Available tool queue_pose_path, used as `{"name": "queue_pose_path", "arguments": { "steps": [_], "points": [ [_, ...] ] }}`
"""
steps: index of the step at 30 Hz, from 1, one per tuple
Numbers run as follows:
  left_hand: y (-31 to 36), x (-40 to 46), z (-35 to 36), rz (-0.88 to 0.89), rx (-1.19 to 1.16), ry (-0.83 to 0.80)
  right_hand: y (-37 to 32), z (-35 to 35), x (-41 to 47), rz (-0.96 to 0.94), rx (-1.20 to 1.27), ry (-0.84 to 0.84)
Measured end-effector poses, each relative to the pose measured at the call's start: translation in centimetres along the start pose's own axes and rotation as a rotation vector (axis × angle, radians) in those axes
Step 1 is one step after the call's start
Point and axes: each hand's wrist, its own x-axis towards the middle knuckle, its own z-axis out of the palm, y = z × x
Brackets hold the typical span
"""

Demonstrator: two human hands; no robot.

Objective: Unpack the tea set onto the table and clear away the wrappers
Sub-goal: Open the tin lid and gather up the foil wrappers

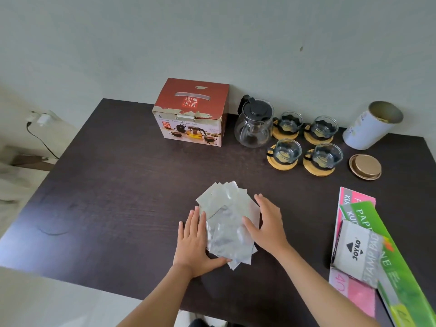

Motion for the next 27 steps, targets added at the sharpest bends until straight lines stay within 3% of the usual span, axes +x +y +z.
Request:
{"name": "queue_pose_path", "arguments": {
  "steps": [3, 6, 11, 14, 17, 20, 23, 27],
  "points": [
    [0.0, 0.0, -0.1, -0.003, 0.017, -0.004, 0.2, 1.0, -1.2, -0.018, -0.152, -0.076],
    [0.0, -0.1, -0.1, 0.004, 0.016, -0.014, -0.9, 2.1, -2.1, -0.019, -0.08, -0.104],
    [-0.3, -0.1, -0.2, 0.04, -0.038, -0.065, -1.4, 2.4, -4.2, 0.044, 0.014, 0.009],
    [-0.7, 0.0, -1.0, 0.077, -0.219, -0.066, -0.8, 2.4, -6.5, 0.054, -0.042, 0.019],
    [-1.5, 0.7, -2.0, 0.07, -0.334, 0.028, -0.5, 2.8, -8.9, 0.023, -0.137, -0.033],
    [-1.2, 2.9, -2.8, -0.043, -0.44, 0.131, -1.1, 3.5, -9.8, 0.011, -0.256, -0.132],
    [-0.3, 5.5, -2.9, -0.094, -0.463, 0.128, -2.0, 3.8, -9.2, 0.044, -0.352, -0.196],
    [0.6, 5.9, -2.3, -0.106, -0.481, 0.198, -3.0, 4.0, -6.9, 0.019, -0.395, -0.175]
  ]
}}
